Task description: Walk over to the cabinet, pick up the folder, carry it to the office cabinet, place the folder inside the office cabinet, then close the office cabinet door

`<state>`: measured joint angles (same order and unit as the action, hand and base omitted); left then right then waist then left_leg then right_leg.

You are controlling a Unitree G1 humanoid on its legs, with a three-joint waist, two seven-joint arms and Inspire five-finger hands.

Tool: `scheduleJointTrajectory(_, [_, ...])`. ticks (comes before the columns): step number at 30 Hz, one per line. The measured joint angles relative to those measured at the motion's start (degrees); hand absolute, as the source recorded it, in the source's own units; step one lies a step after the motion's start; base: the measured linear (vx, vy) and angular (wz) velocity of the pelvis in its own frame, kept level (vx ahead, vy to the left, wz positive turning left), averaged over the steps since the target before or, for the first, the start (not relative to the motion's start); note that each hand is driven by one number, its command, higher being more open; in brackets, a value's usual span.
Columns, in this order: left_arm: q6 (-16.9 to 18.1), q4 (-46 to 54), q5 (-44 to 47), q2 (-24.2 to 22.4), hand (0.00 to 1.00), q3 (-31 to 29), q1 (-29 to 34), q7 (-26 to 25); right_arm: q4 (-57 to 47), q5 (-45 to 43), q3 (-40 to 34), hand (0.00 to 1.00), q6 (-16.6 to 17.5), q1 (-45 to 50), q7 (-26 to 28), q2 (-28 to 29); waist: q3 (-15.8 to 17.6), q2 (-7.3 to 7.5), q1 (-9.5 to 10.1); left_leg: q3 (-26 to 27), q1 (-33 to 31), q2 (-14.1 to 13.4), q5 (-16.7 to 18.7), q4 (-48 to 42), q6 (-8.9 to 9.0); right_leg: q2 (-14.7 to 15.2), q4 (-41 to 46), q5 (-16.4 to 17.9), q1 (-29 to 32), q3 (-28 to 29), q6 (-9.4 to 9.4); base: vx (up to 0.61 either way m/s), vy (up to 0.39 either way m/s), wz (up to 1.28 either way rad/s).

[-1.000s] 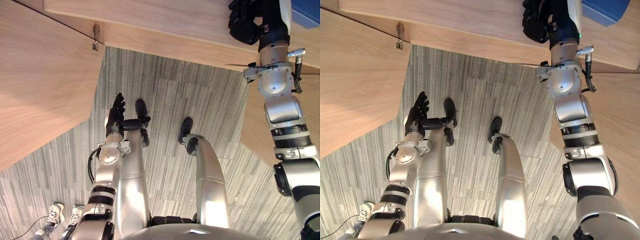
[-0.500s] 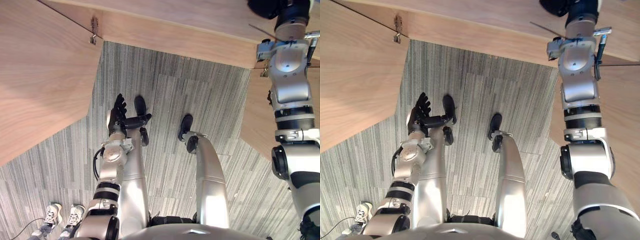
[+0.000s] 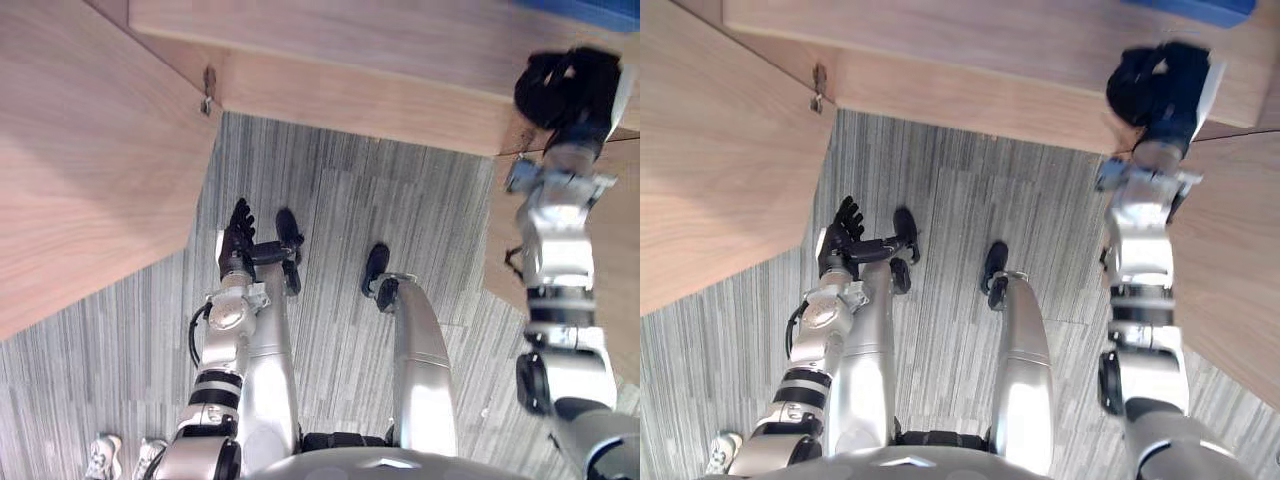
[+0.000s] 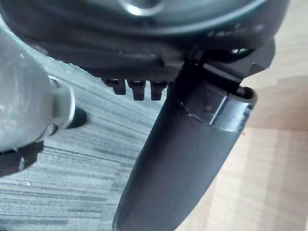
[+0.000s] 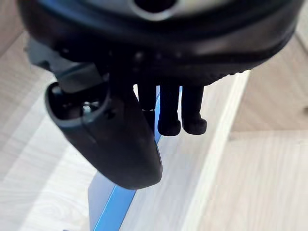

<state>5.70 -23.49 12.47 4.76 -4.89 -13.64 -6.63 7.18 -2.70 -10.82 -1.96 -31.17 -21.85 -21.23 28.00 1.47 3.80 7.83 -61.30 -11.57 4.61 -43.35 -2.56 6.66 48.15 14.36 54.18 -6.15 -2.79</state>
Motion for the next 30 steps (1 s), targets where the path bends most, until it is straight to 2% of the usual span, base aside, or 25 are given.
scheduleJointTrajectory(3, [-0.6, 0.1, -2.0, 0.0, 1.0, -0.1, 0.5, 0.8, -6.1, 0.4, 0.1, 0.0, 0.3, 7.5, 0.8, 3.5, -0.2, 0.0, -1.0, 0.4, 2.8, -0.5, 0.9, -0.2, -0.04, -0.3, -0.6, 0.4, -2.9, 0.1, -0.11, 0.0, -0.046, -0.11])
scheduleJointTrajectory(7, [-1.7, -0.4, -4.3, -0.6, 1.0, 0.1, 2.5, 2.0, -12.0, 0.3, 1.2, 0.0, 2.5, 15.9, 3.2, 6.8, -1.4, -0.04, -1.43, 1.7, 8.8, -1.0, 2.3, 0.2, 0.48, -0.7, -2.5, 0.5, -8.6, 1.0, -0.03, 0.06, -0.039, -0.13])
scheduleJointTrajectory(9, [-2.0, -0.6, -5.5, -0.6, 1.0, 1.4, 5.2, 2.1, -13.6, 0.4, 4.5, 0.0, 5.2, 21.7, 5.9, 8.5, -5.0, -0.02, -1.55, 2.6, 12.0, -0.9, 2.7, 2.0, 0.83, -0.7, -4.8, 0.5, -11.6, 1.4, -0.19, 0.12, -0.034, -0.09])
scheduleJointTrajectory(11, [-2.0, -1.5, -6.4, -0.7, 1.0, 2.0, 6.6, 2.3, -13.9, 0.4, 8.0, 0.0, 6.2, 25.4, 8.5, 9.9, -6.0, 0.0, -1.65, 3.1, 16.4, -0.8, 3.2, 3.6, 1.13, -0.7, -7.2, 0.3, -16.1, 1.4, -0.41, 0.13, -0.013, -0.03])
scheduleJointTrajectory(14, [-2.0, -3.5, -6.5, -0.7, 1.0, 3.9, 9.0, 2.9, -13.1, 0.5, 12.6, 0.0, 7.2, 31.5, 11.7, 14.1, -9.4, 0.13, -1.64, 3.7, 21.4, -0.3, 3.1, 6.8, 1.07, -0.7, -11.1, 0.0, -21.3, 1.2, -0.92, 0.15, -0.003, 0.01])
scheduleJointTrajectory(17, [-2.1, -6.3, -7.0, -0.7, 1.0, 5.8, 10.8, 3.2, -7.5, 1.0, 16.0, 0.0, 7.4, 35.1, 13.8, 18.2, -11.8, 0.6, -1.69, 5.3, 27.9, 0.5, 2.6, 11.6, 1.58, -0.6, -16.0, -0.8, -27.2, 1.8, -1.26, 0.17, 0.009, -0.08])
scheduleJointTrajectory(20, [-2.0, -9.9, -8.6, -0.8, 1.0, 7.1, 12.3, 3.2, 2.2, 5.6, 16.8, 0.0, 7.5, 37.6, 14.6, 20.6, -14.4, 0.77, -2.33, 6.2, 33.6, 1.6, 1.2, 17.6, 2.27, -0.6, -22.2, -2.4, -32.7, 2.0, -1.43, 0.17, -0.006, -0.04])
scheduleJointTrajectory(22, [-2.0, -14.6, -8.6, -0.6, 1.0, 7.9, 12.2, 3.1, 13.7, 7.7, 16.5, 0.0, 7.2, 36.6, 14.4, 20.9, -16.0, 0.85, -3.04, 7.0, 37.5, 2.7, -1.3, 23.6, 2.84, -0.7, -28.1, -4.7, -36.2, 2.0, -1.58, 0.16, -0.016, -0.04])
scheduleJointTrajectory(26, [-2.0, -19.0, -8.7, -0.5, 1.0, 7.9, 12.2, 3.0, 27.5, 11.6, 15.6, 0.0, 5.9, 35.2, 14.4, 20.3, -16.4, 0.44, -4.31, 8.1, 43.2, 4.1, -5.1, 32.4, 3.35, -0.8, -35.6, -8.2, -41.1, 2.1, -1.84, 0.15, -0.007, -0.08])
scheduleJointTrajectory(27, [-2.1, -19.7, -8.7, -0.3, 1.0, 7.9, 12.3, 2.8, 29.9, 11.8, 14.7, 1.0, 5.5, 35.2, 14.4, 20.3, -16.4, 0.42, -4.3, 8.7, 45.0, 4.5, -6.0, 34.6, 3.5, -1.0, -37.2, -9.0, -42.4, 2.4, -1.85, 0.09, 0.01, -0.2])
scheduleJointTrajectory(30, [-2.0, -21.9, -10.0, 0.2, 1.0, 7.9, 12.8, 2.2, 34.8, 12.3, 14.0, 1.0, 5.0, 35.2, 13.5, 19.1, -17.3, -0.29, -4.48, 9.8, 49.4, 5.2, -8.2, 40.2, 4.0, -1.6, -41.0, -10.9, -45.5, 3.3, -1.75, 0.06, 0.01, -0.22])
